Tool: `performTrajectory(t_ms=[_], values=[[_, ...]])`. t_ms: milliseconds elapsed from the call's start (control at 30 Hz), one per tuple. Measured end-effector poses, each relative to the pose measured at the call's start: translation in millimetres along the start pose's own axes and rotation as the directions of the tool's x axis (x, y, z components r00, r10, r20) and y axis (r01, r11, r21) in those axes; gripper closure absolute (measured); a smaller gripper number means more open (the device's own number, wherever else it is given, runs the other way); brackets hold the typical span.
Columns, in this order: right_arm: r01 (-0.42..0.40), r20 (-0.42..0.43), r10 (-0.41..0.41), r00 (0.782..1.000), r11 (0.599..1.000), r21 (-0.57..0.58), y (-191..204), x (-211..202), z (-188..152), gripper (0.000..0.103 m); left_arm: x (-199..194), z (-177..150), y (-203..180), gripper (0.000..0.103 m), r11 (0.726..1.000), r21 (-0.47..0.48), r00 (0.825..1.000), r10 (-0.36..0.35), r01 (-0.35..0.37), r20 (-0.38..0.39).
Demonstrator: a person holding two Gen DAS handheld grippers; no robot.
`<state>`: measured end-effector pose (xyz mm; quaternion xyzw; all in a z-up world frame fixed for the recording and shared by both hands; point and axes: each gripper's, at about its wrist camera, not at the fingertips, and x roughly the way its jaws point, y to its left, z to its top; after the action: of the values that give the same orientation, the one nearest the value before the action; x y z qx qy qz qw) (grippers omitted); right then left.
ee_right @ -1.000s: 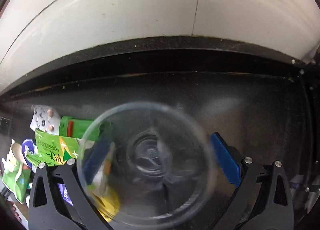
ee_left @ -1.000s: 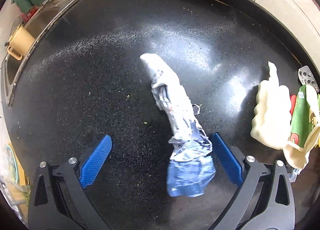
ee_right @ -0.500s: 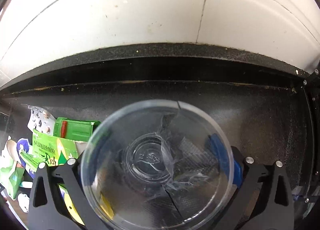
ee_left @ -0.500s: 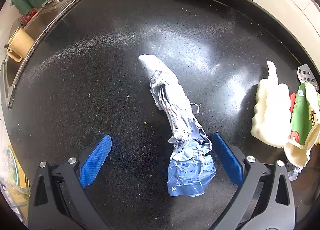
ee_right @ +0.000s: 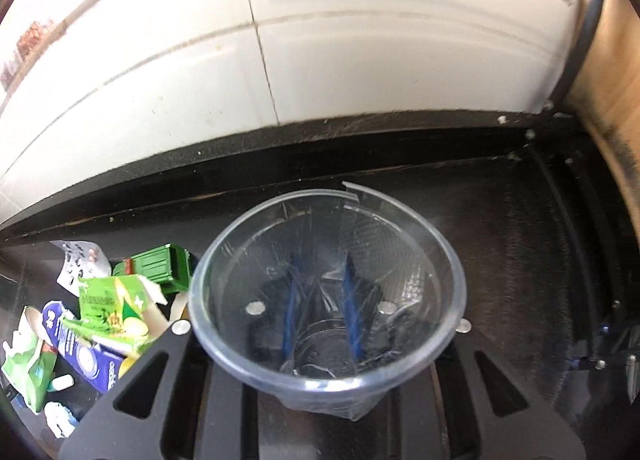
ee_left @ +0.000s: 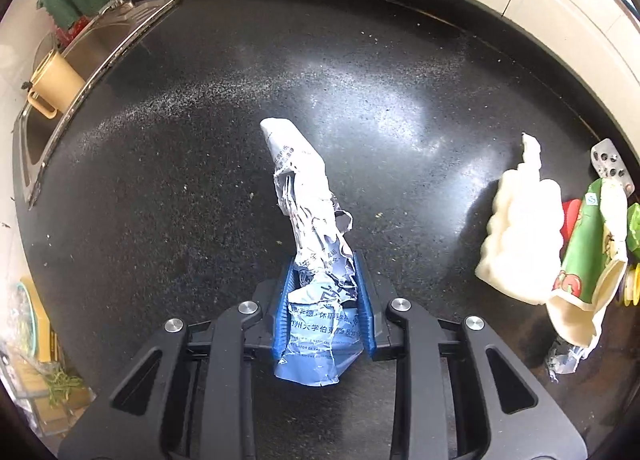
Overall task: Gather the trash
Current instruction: 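Grasp the crumpled foil with the left tool while the right tool grasps the plastic cup, then carry foil and cup to the bin and open both tools over it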
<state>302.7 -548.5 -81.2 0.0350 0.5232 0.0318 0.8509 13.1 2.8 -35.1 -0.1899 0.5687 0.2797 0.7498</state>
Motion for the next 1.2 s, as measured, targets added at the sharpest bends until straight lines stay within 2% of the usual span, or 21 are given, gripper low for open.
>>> performTrajectory(t_ms=[200, 400, 633, 800, 900, 1000, 1033, 1067, 1133, 1200], values=[[-0.018, 0.034, 0.019, 0.999, 0.999, -0.040, 24.4, -43.4, -8.7, 0.083, -12.2, -8.4, 4.2, 0.076, 0.996, -0.040, 0.997, -0.076, 0.077, 0.024], [-0.083, 0.062, 0.098, 0.993, 0.974, -0.209, 94.1, -93.8, -20.7, 0.083, -35.2, -22.4, 20.4, 0.076, 0.990, -0.047, 0.988, -0.131, 0.135, 0.084], [-0.141, 0.061, 0.180, 0.982, 0.905, -0.401, 214.8, -129.3, -37.9, 0.083, -47.9, -47.1, 63.9, 0.076, 0.979, -0.122, 0.982, -0.151, 0.165, 0.115], [-0.194, 0.017, 0.241, 0.970, 0.818, -0.542, 302.3, -143.3, -71.9, 0.083, -55.2, -70.4, 103.7, 0.076, 0.966, -0.209, 0.984, -0.129, 0.153, 0.125], [-0.239, -0.026, 0.289, 0.957, 0.735, -0.635, 361.2, -152.1, -97.6, 0.083, -64.4, -86.8, 136.3, 0.076, 0.956, -0.265, 0.986, -0.090, 0.125, 0.140], [-0.275, -0.071, 0.331, 0.941, 0.625, -0.731, 422.9, -164.3, -130.8, 0.083, -74.3, -110.8, 178.6, 0.076, 0.935, -0.342, 0.987, -0.039, 0.092, 0.159], [-0.289, -0.091, 0.349, 0.933, 0.575, -0.766, 449.0, -171.7, -146.0, 0.083, -76.7, -119.0, 191.1, 0.076, 0.925, -0.371, 0.987, -0.026, 0.085, 0.161], [-0.298, -0.102, 0.359, 0.928, 0.547, -0.783, 461.5, -173.3, -152.3, 0.083, -79.7, -130.0, 207.5, 0.076, 0.910, -0.407, 0.987, -0.010, 0.077, 0.162], [-0.321, -0.137, 0.387, 0.912, 0.463, -0.826, 498.6, -181.8, -177.4, 0.083, -83.1, -152.9, 232.8, 0.076, 0.881, -0.469, 0.987, 0.012, 0.064, 0.158], [-0.346, -0.183, 0.411, 0.893, 0.368, -0.863, 538.4, -193.6, -207.7, 0.083, -82.6, -178.9, 257.3, 0.076, 0.842, -0.537, 0.989, 0.031, 0.051, 0.142]])
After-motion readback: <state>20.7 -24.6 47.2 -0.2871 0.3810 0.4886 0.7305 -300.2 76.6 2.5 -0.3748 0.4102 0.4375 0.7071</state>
